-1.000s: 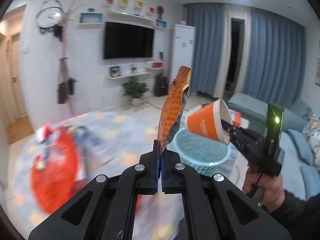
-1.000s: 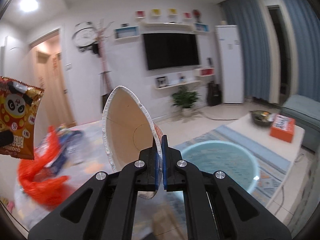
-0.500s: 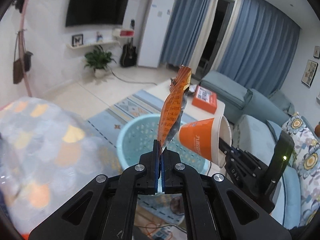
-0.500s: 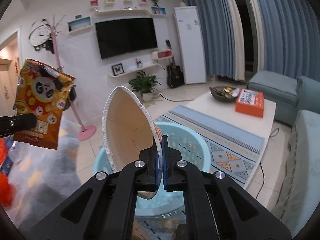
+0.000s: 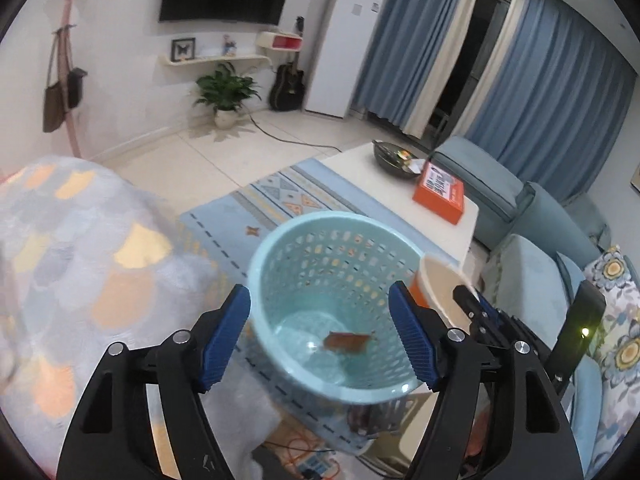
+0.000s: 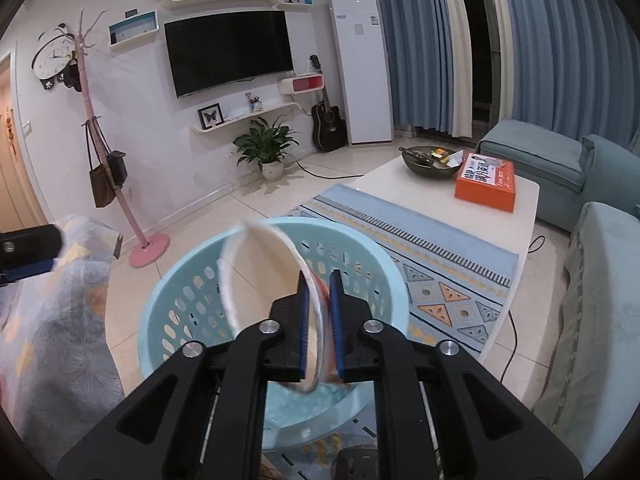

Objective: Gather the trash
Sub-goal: 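Carry wrapper and cup to the blue basket and open both tools, then grasp the teal packet with the left tool while the right tool grasps the red bag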

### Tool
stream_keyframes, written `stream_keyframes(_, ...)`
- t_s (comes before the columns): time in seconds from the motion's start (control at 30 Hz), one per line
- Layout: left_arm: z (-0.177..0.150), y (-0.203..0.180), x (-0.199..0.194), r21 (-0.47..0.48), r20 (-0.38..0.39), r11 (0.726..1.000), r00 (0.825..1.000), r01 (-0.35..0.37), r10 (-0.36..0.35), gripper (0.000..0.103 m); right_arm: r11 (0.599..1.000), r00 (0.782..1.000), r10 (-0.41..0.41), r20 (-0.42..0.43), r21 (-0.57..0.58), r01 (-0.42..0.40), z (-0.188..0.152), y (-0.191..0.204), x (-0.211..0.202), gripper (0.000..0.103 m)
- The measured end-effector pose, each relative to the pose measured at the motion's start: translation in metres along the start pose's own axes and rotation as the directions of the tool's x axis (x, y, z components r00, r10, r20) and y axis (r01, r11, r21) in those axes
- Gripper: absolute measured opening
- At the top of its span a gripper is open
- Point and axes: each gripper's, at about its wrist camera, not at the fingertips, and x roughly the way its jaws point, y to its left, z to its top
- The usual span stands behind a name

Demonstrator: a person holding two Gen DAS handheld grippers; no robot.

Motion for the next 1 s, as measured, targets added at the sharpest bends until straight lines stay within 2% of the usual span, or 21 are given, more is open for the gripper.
stream_keyframes(0.07, -0.004, 0.003, -0.016, -0.003, 0.013, 1.000, 1.000, -0.008, 0.008, 0.071, 1.000, 1.000, -0.012, 0.005, 0.000, 0.012, 0.000, 0.002, -0.003, 0.034)
stream_keyframes(0.1, -0.006, 0.003, -0.023, -0.003, 0.016, 1.000, 1.000, -0.009, 0.009, 0.071, 1.000, 0.999, -0.022, 0.026, 0.010, 0.022, 0.000, 0.003, -0.008, 0.059)
stream_keyframes(0.13, -0.008, 0.004, -0.030, -0.001, 0.020, 1.000, 1.000, -0.015, 0.015, 0.071, 1.000, 0.999, -0.022, 0.049, 0.021, 0.021, 0.002, 0.001, -0.012, 0.070)
stream_keyframes(0.2, -0.012, 0.003, -0.047, 0.010, 0.041, 0.999, 0.998, -0.037, 0.036, 0.071, 1.000, 0.997, -0.006, 0.081, 0.027, 0.004, 0.004, 0.005, -0.023, 0.072)
stream_keyframes(0.33, -0.030, 0.006, -0.086, 0.018, 0.086, 0.998, 0.994, -0.067, 0.065, 0.071, 1.000, 0.996, 0.029, 0.086, 0.003, -0.029, 0.004, 0.021, -0.034, 0.072)
stream_keyframes(0.4, -0.045, 0.010, -0.110, 0.018, 0.111, 0.994, 0.988, -0.107, 0.105, 0.071, 0.998, 0.995, 0.058, 0.080, -0.008, -0.058, 0.001, 0.030, -0.039, 0.072)
stream_keyframes(0.47, -0.059, 0.016, -0.131, 0.022, 0.137, 0.987, 0.978, -0.161, 0.156, 0.071, 0.995, 0.992, 0.100, 0.075, -0.028, -0.098, -0.003, 0.044, -0.046, 0.072)
stream_keyframes(0.57, -0.087, 0.037, -0.165, -0.006, 0.157, 0.966, 0.954, -0.257, 0.255, 0.071, 0.978, 0.978, 0.201, 0.061, -0.068, -0.197, -0.009, 0.072, -0.058, 0.072)
stream_keyframes(0.6, -0.100, 0.050, -0.182, -0.030, 0.159, 0.951, 0.938, -0.308, 0.308, 0.071, 0.965, 0.966, 0.251, 0.055, -0.095, -0.245, -0.013, 0.086, -0.065, 0.072)
stream_keyframes(0.7, -0.126, 0.082, -0.217, -0.095, 0.151, 0.913, 0.901, -0.397, 0.408, 0.071, 0.915, 0.929, 0.369, 0.034, -0.188, -0.356, -0.020, 0.120, -0.082, 0.073)
stream_keyframes(0.77, -0.148, 0.107, -0.239, -0.136, 0.122, 0.882, 0.876, -0.451, 0.467, 0.071, 0.871, 0.900, 0.434, 0.025, -0.268, -0.413, -0.026, 0.146, -0.097, 0.075)
stream_keyframes(0.87, -0.178, 0.145, -0.256, -0.165, 0.052, 0.837, 0.842, -0.523, 0.536, 0.071, 0.786, 0.844, 0.536, -0.008, -0.361, -0.502, -0.036, 0.179, -0.119, 0.077)
stream_keyframes(0.93, -0.191, 0.160, -0.264, -0.171, 0.010, 0.818, 0.829, -0.550, 0.559, 0.071, 0.735, 0.813, 0.582, -0.035, -0.406, -0.544, -0.043, 0.196, -0.131, 0.077)
stream_keyframes(1.0, -0.202, 0.173, -0.268, -0.148, -0.001, 0.816, 0.825, -0.559, 0.565, 0.071, 0.688, 0.786, 0.615, -0.060, -0.447, -0.572, -0.050, 0.213, -0.143, 0.077)
